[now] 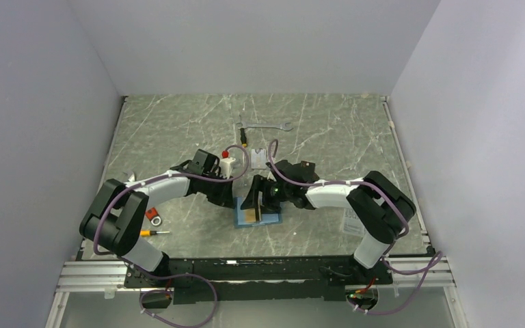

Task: Put the credit cards into the card holder
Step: Insert the credit card into the card holder.

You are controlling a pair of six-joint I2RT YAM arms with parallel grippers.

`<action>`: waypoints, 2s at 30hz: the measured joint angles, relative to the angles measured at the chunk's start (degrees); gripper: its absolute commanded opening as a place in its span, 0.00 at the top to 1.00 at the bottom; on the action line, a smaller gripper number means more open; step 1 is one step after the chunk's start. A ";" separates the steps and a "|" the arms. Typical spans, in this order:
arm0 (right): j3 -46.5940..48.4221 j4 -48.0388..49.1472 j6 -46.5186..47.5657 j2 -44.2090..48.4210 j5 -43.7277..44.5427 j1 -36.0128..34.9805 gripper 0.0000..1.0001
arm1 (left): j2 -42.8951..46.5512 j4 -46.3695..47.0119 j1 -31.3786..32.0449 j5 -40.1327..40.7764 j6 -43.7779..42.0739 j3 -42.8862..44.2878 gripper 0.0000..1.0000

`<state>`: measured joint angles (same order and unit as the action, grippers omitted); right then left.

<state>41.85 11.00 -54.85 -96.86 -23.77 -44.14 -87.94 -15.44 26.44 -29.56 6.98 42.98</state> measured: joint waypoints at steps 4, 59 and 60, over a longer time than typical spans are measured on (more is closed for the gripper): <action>1.46 -4.85 1.86 1.11 2.03 -0.13 0.26 | 0.46 0.22 0.00 -0.90 0.20 -0.02 0.92; 13.68 -20.74 14.97 -2.49 6.71 -5.53 0.39 | 2.25 0.76 -1.07 -0.11 0.15 -0.35 0.93; 12.24 -20.26 14.93 -1.40 6.51 -4.79 0.39 | 2.40 0.81 -1.07 -0.11 0.15 -0.35 0.93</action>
<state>54.08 -9.26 -39.92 -98.26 -17.26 -48.93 -85.54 -14.63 25.36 -29.67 7.14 42.63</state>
